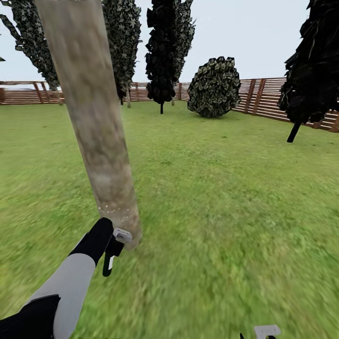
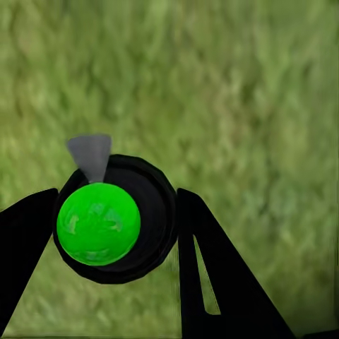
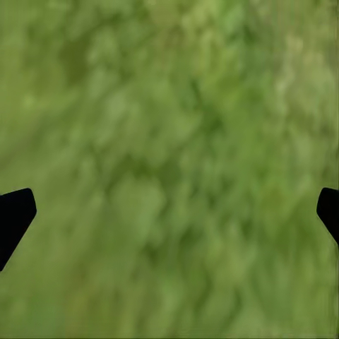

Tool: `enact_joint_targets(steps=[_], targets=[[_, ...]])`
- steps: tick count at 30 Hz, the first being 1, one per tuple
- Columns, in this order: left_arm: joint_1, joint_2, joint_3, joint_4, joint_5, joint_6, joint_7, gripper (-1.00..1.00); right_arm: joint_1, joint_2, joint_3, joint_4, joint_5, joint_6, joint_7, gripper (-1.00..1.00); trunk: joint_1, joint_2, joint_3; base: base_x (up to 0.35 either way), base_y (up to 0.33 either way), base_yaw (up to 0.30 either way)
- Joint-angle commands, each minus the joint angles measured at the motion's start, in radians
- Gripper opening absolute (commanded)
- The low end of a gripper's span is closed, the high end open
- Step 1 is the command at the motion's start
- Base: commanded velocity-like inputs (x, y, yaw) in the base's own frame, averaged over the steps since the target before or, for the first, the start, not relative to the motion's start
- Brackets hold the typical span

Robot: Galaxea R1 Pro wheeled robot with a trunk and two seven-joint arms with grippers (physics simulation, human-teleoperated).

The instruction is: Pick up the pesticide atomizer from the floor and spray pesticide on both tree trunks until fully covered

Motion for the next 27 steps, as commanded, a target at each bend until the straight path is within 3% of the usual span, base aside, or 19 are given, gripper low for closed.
enact_joint_targets(steps=[1, 16, 27], targets=[[-0.001, -0.002, 0.007, -0.001, -0.011, 0.002, -0.008, -1.00, 0.000, 0.000, -0.006, 0.002, 0.011, -0.004, -0.005, 1.00, 0.000, 0.000, -0.001, 0.025, -0.270, 0.278], [-0.001, 0.000, 0.006, -0.003, -0.011, 0.002, -0.006, -1.00, -0.001, 0.000, -0.006, 0.002, 0.012, -0.004, -0.005, 1.00, 0.000, 0.000, -0.001, -0.017, -0.268, 0.129], [-0.001, -0.005, 0.008, -0.003, -0.010, 0.002, -0.005, -1.00, 0.000, 0.000, -0.006, 0.002, 0.012, -0.004, -0.005, 1.00, 0.000, 0.000, -0.001, 0.073, -0.068, 0.263]])
